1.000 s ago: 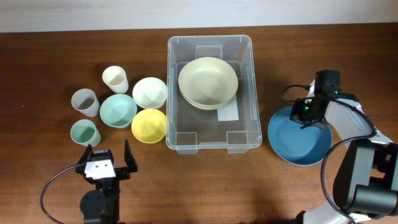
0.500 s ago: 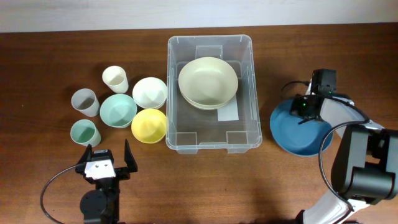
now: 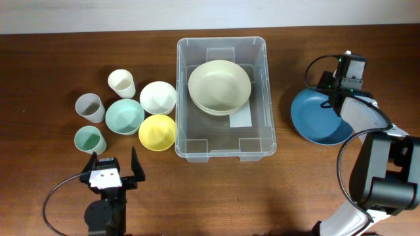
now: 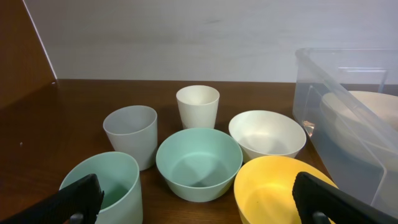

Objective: Pack container
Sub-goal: 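Grasp the blue plate rim and tilt it up with the right gripper, then lift the blue plate and carry it left over the container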

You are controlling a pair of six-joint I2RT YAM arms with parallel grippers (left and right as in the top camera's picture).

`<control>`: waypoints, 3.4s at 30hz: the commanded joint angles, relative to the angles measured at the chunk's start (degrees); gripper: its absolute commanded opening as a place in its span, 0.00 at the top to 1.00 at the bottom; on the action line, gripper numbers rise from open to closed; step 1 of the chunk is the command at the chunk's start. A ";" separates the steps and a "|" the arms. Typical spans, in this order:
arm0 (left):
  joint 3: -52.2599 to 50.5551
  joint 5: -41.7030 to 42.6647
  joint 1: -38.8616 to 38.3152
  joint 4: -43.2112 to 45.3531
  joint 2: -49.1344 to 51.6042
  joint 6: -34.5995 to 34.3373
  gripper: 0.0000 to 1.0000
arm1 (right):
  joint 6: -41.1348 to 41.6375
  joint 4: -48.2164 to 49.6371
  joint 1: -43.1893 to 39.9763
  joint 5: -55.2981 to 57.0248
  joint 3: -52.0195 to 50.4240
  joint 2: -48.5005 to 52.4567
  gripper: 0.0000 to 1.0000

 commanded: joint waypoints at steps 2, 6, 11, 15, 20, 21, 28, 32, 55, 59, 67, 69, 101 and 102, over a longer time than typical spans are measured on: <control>-0.33 0.17 -0.24 0.13 -0.37 0.87 0.00 | -0.63 -5.11 -0.35 1.36 3.54 -0.57 0.96; -0.33 0.17 -0.24 0.13 -0.37 0.87 0.00 | -0.57 -20.59 -3.85 1.51 9.09 -4.63 0.92; -0.31 0.17 -0.24 0.13 -0.37 0.87 0.00 | -0.83 -35.87 -14.32 -0.17 14.32 -7.02 0.01; -0.33 0.17 -0.24 0.13 -0.37 0.87 0.00 | -8.00 -38.47 -21.00 -15.15 13.00 -6.67 0.01; -0.31 0.17 -0.24 0.13 -0.37 0.87 0.00 | -11.23 -38.71 -22.93 -23.47 7.63 -6.67 0.00; -0.31 0.17 -0.24 0.13 -0.39 0.87 0.00 | -11.85 -38.60 -22.88 -24.59 6.36 -6.67 0.00; -0.33 0.17 -0.24 0.13 -0.37 0.87 0.00 | -12.87 -32.57 -22.21 -26.23 -3.74 -6.67 0.26; -0.31 0.17 -0.24 0.13 -0.37 0.87 0.00 | -12.85 -26.49 -22.21 -26.23 -9.09 -6.67 0.31; -0.31 0.17 -0.24 0.13 -0.37 0.87 0.00 | -5.70 -6.56 -22.64 -33.16 -16.85 -6.73 0.96; -0.31 0.17 -0.24 0.13 -0.37 0.87 0.00 | -1.57 -6.69 -23.71 -45.51 -10.78 -7.02 0.96; -0.31 0.17 -0.24 0.13 -0.37 0.87 0.00 | 4.66 -8.81 -23.30 -59.08 2.56 -7.06 0.96; -0.31 0.17 -0.24 0.13 -0.37 0.87 0.00 | 6.10 -9.73 -21.84 -60.15 6.40 -7.13 0.96; -0.33 0.17 -0.24 0.13 -0.37 0.87 0.00 | 3.72 -19.65 29.31 -2.78 22.27 2.36 0.96; -0.31 0.17 -0.24 0.13 -0.37 0.87 0.00 | 3.72 -19.47 29.31 -3.37 22.27 2.36 0.96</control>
